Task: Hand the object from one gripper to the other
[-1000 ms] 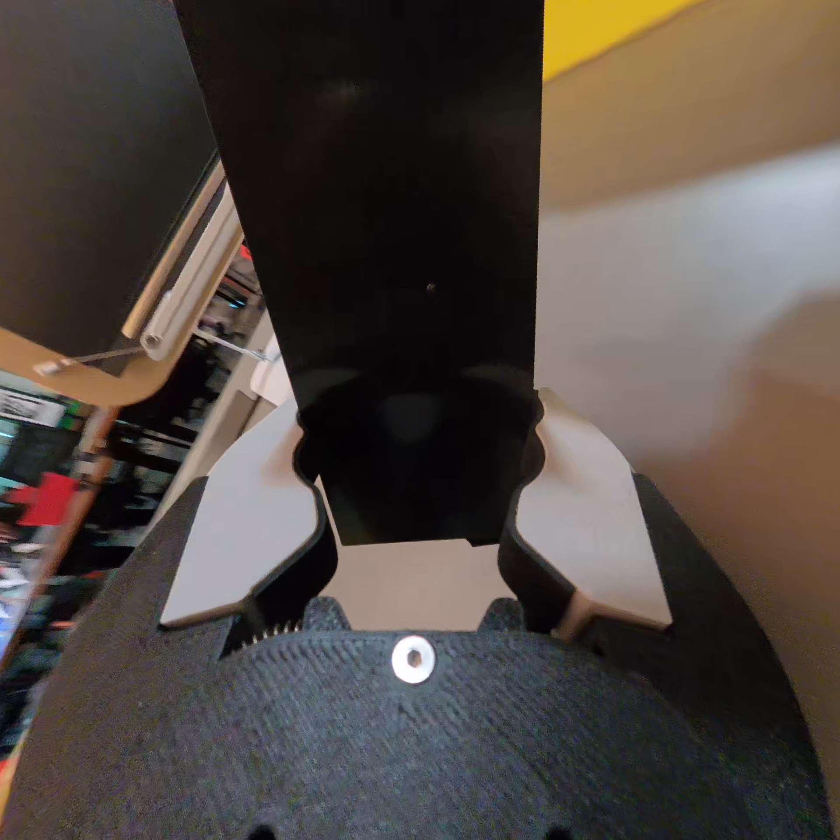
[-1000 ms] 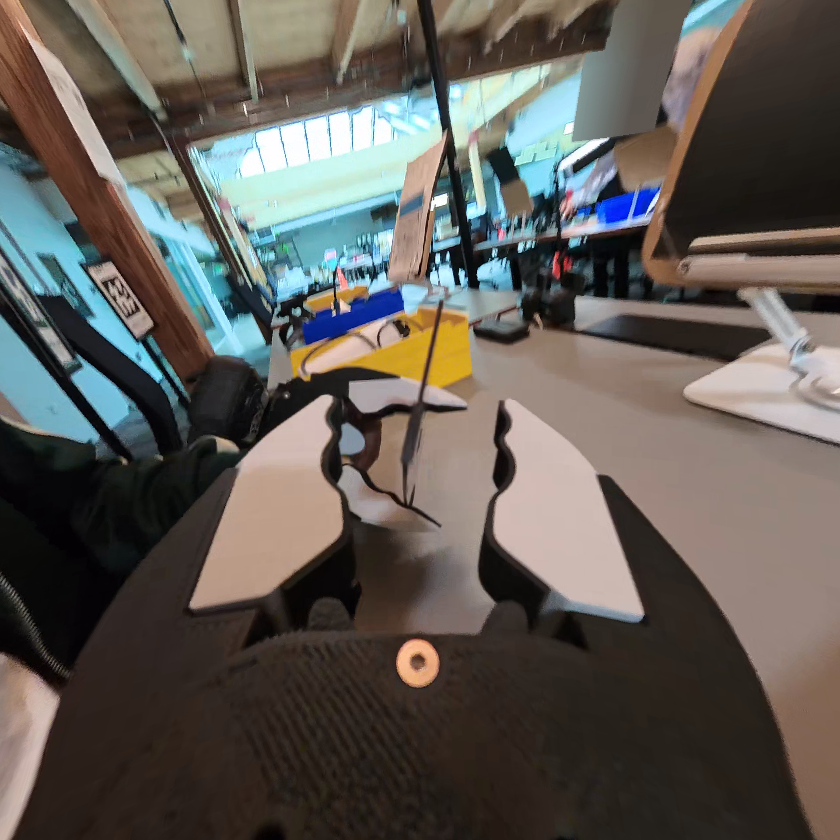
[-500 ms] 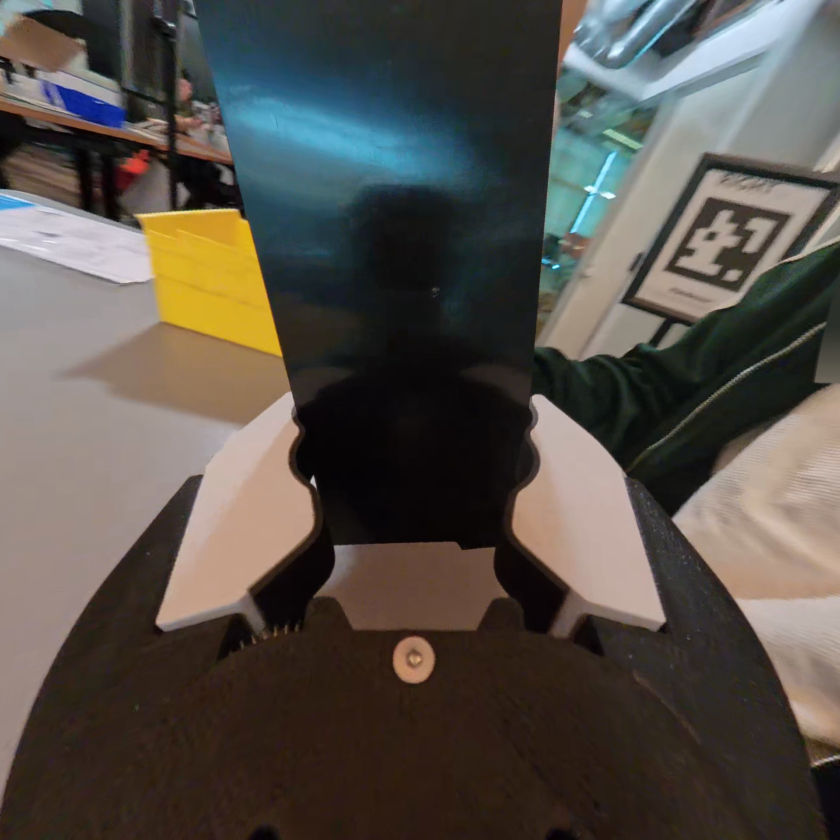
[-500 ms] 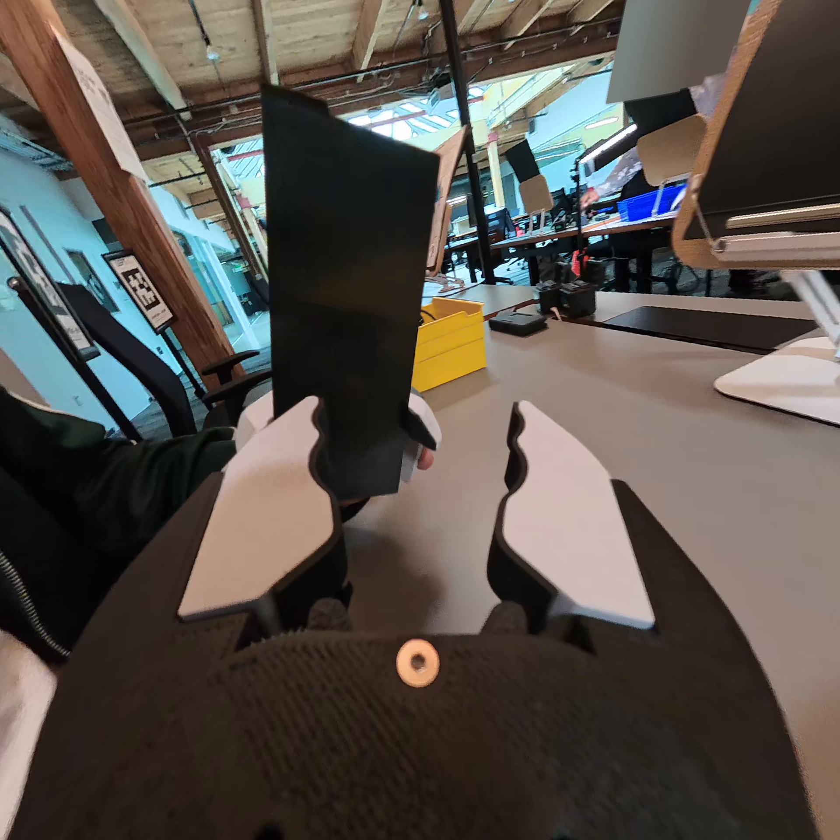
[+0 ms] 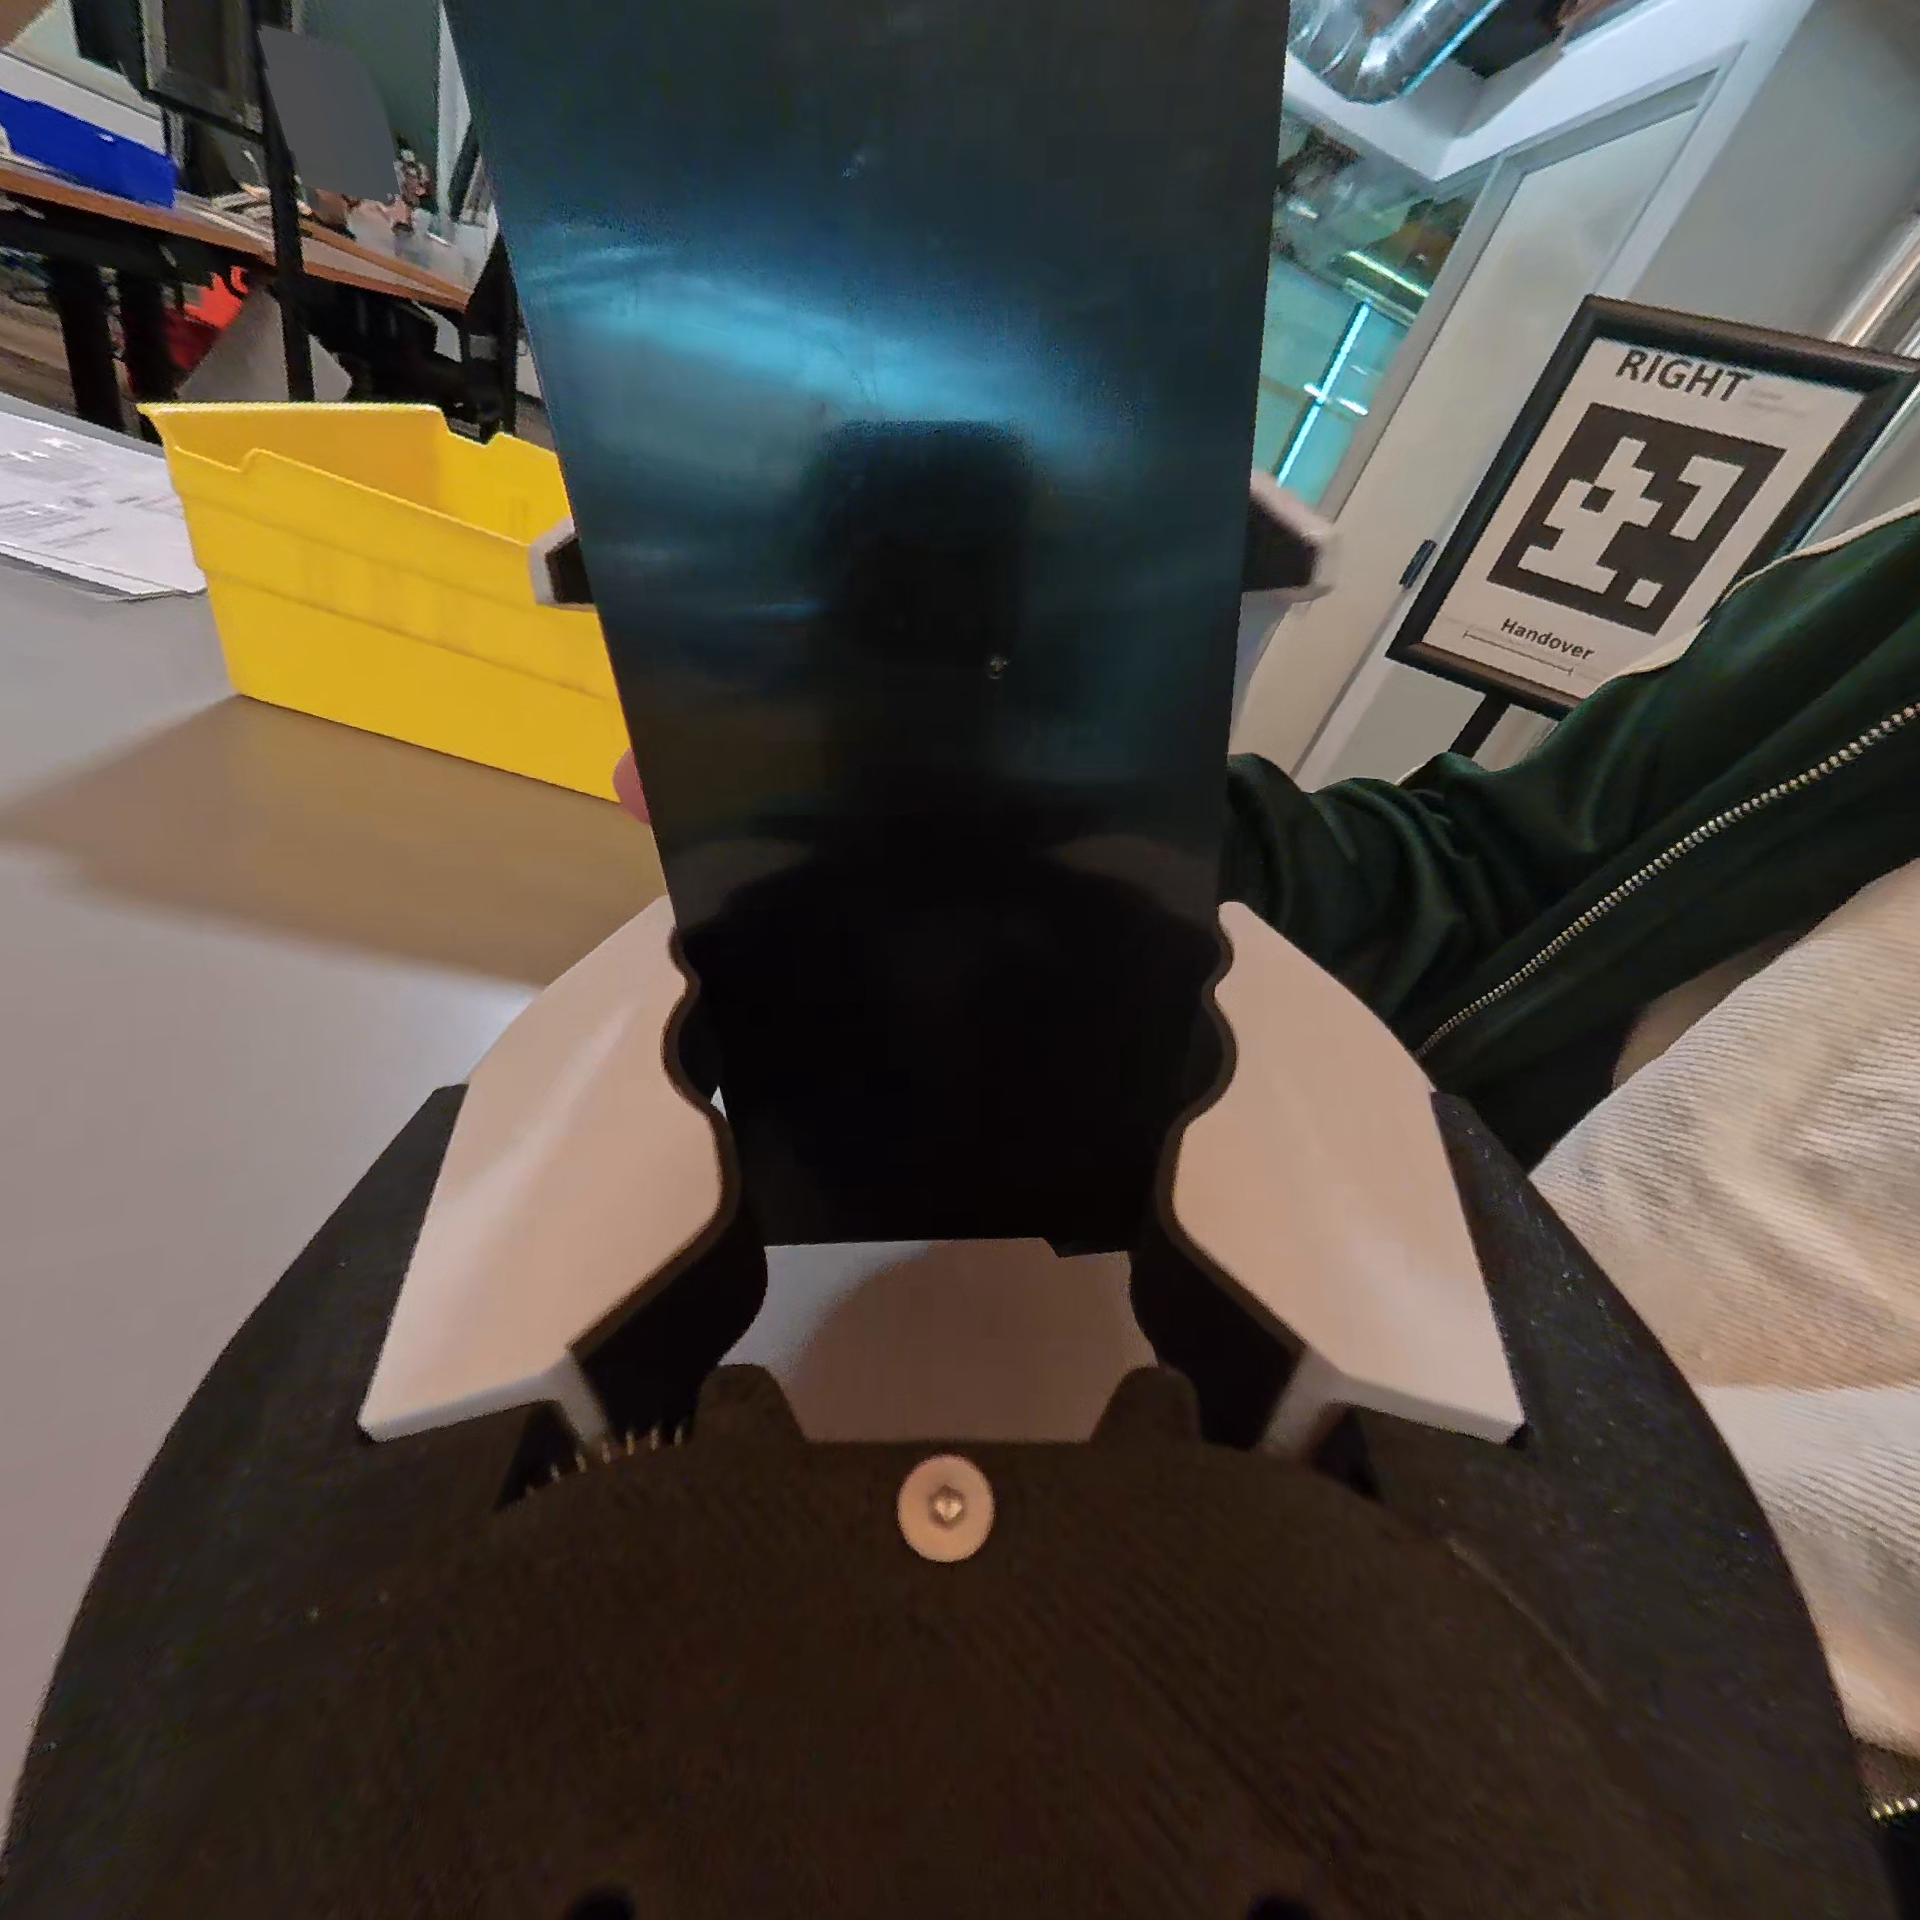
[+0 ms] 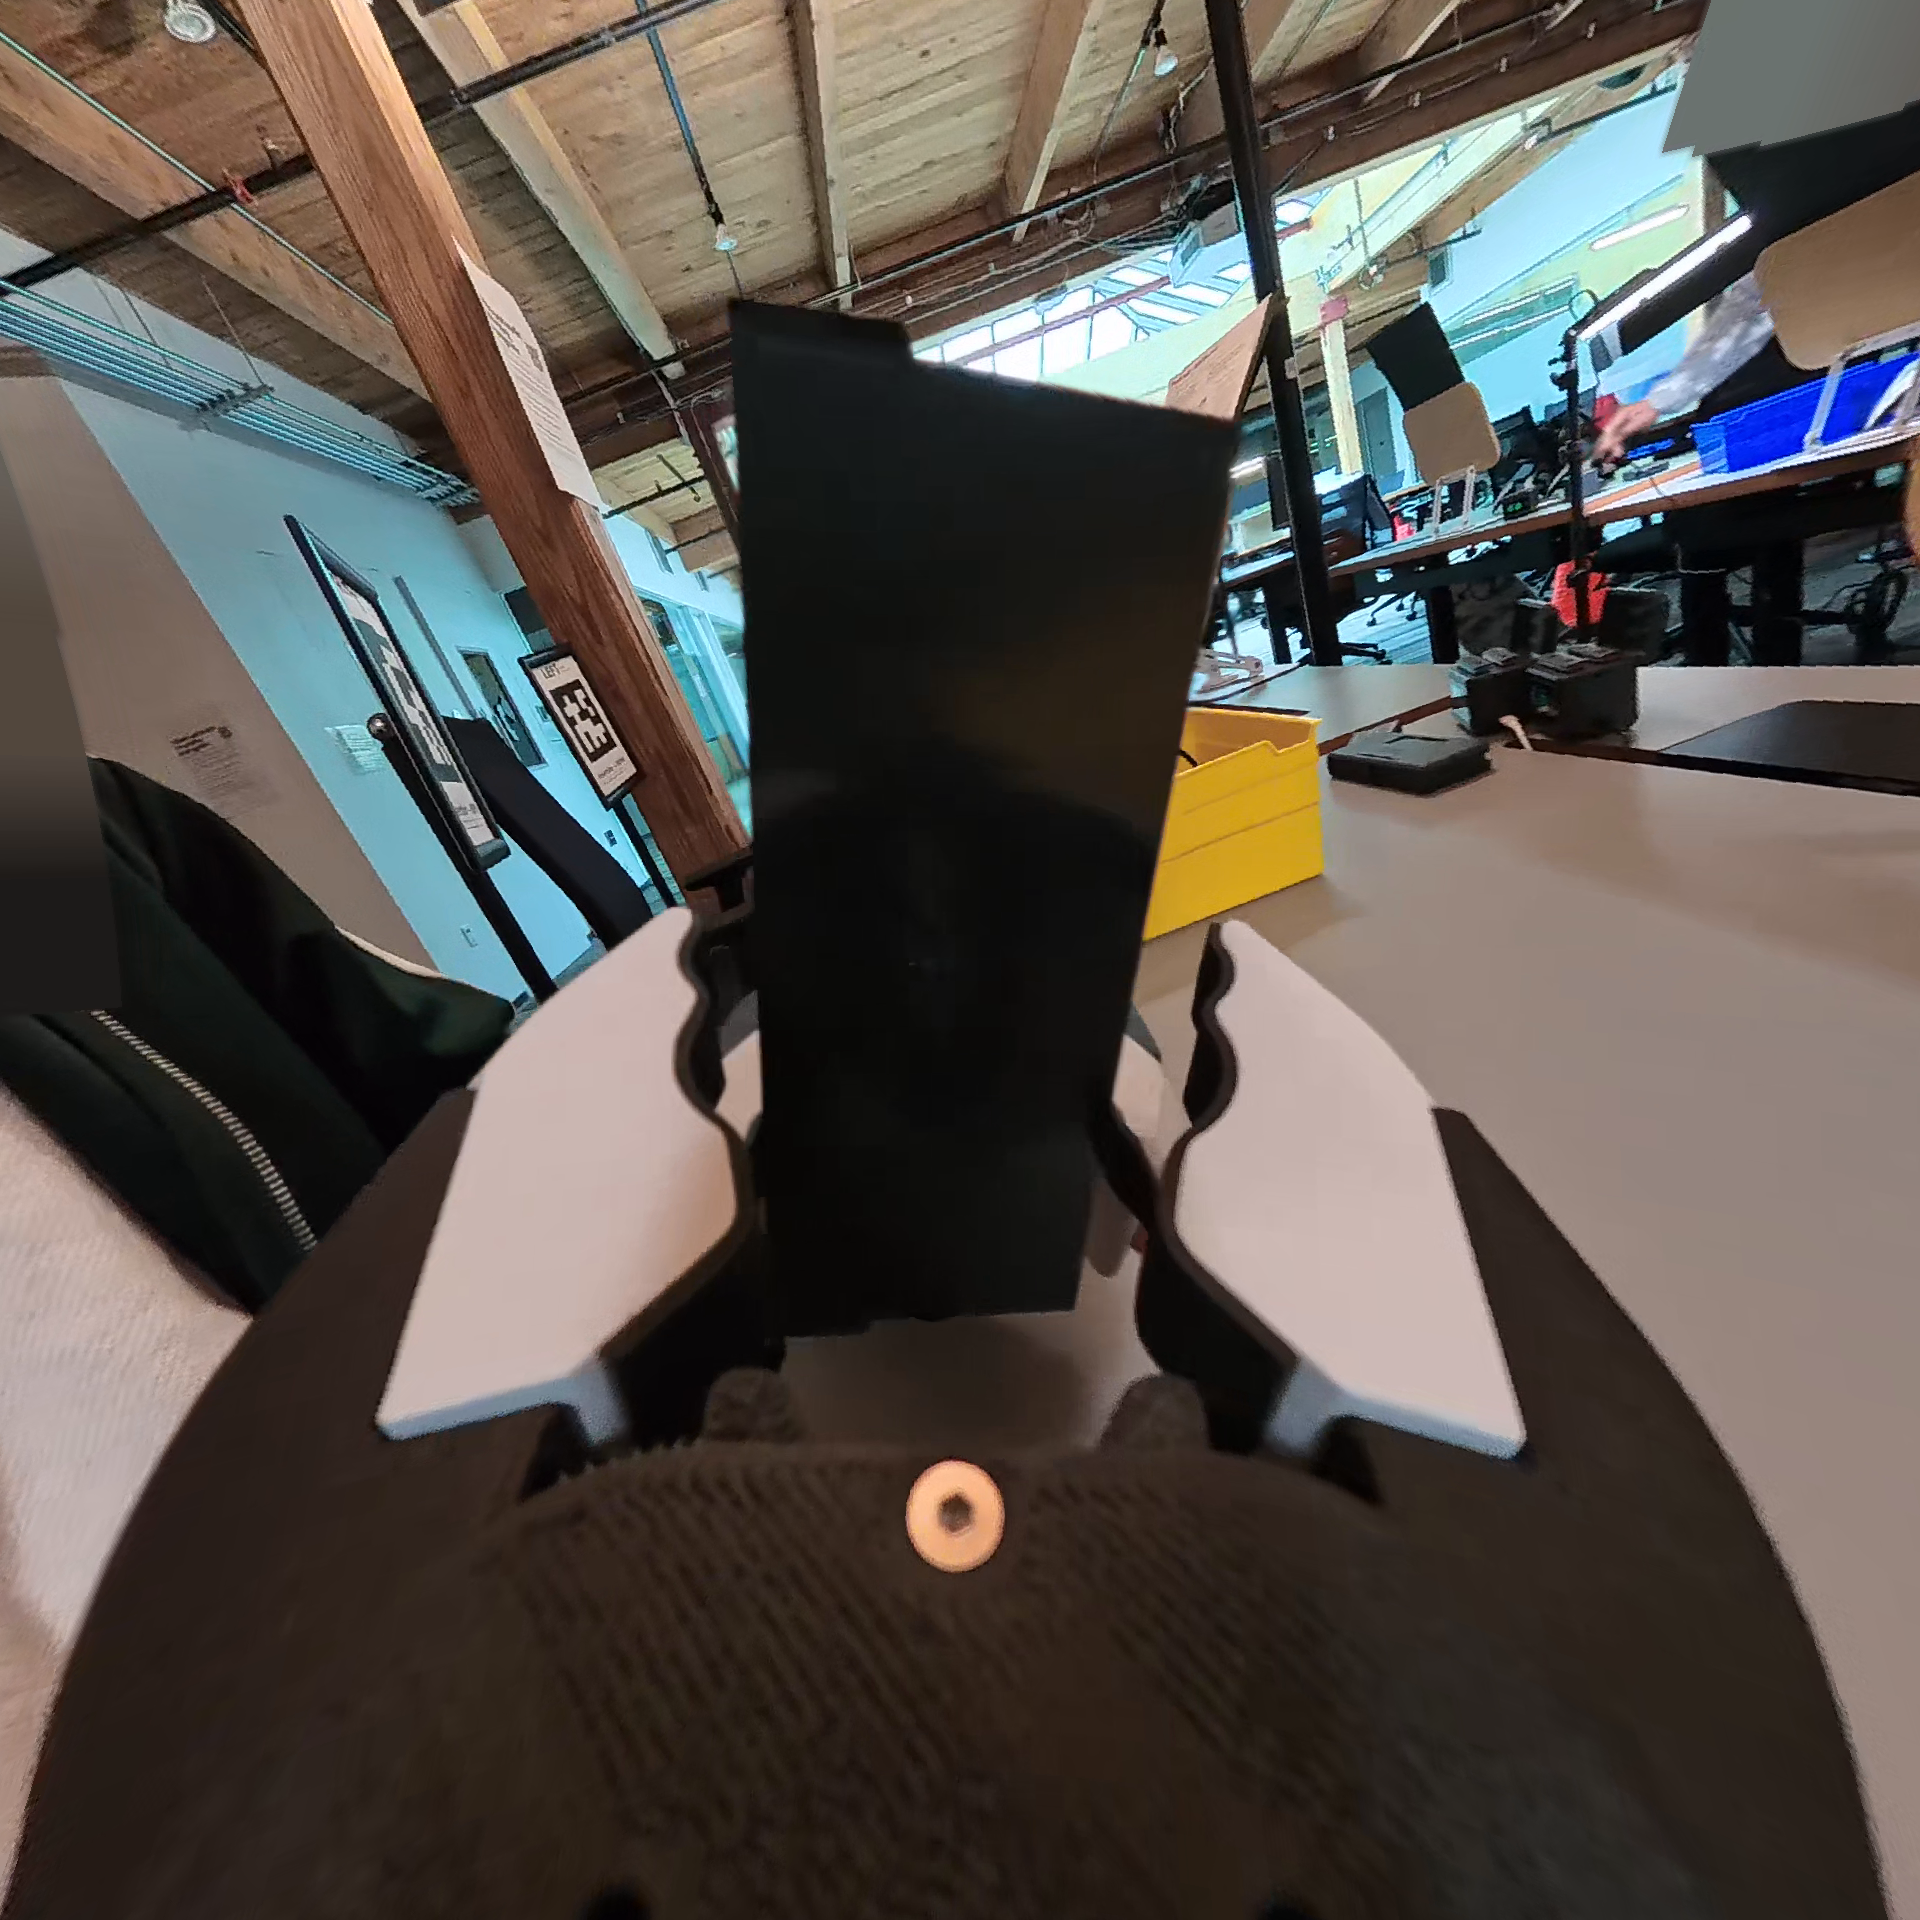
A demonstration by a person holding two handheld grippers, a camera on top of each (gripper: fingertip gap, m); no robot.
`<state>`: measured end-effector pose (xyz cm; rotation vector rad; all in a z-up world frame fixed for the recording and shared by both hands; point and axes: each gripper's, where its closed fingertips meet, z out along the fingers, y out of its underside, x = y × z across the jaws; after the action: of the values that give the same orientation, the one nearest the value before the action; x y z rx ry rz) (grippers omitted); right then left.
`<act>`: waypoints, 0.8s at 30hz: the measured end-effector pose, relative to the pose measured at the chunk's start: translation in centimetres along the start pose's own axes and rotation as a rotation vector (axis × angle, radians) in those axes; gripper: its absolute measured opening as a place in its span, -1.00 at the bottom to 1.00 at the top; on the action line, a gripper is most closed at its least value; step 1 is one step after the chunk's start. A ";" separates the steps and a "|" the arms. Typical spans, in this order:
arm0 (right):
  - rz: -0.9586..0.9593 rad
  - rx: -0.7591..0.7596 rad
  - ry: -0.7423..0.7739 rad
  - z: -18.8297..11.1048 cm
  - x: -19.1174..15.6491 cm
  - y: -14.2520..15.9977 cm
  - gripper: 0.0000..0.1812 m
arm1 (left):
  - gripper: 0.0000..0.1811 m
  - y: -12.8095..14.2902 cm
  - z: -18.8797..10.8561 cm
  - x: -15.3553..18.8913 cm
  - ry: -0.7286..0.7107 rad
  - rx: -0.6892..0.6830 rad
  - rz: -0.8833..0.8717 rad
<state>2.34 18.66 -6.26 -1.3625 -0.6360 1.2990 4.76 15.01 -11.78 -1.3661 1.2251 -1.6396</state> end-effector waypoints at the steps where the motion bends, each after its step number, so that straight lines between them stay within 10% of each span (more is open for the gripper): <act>1: 0.003 0.000 -0.008 0.2 -0.3 0.0 0.00 | 0.00 0.1 0.0 -0.1 -0.006 -0.005 0.002; 24: -0.019 -0.077 0.039 0.4 -0.1 0.8 -0.14 | 0.00 1.4 0.6 -0.8 -0.059 -0.071 0.058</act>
<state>1.68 18.53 -6.87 -1.4376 -0.6765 1.2401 5.45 15.08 -13.33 -1.3995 1.2873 -1.5184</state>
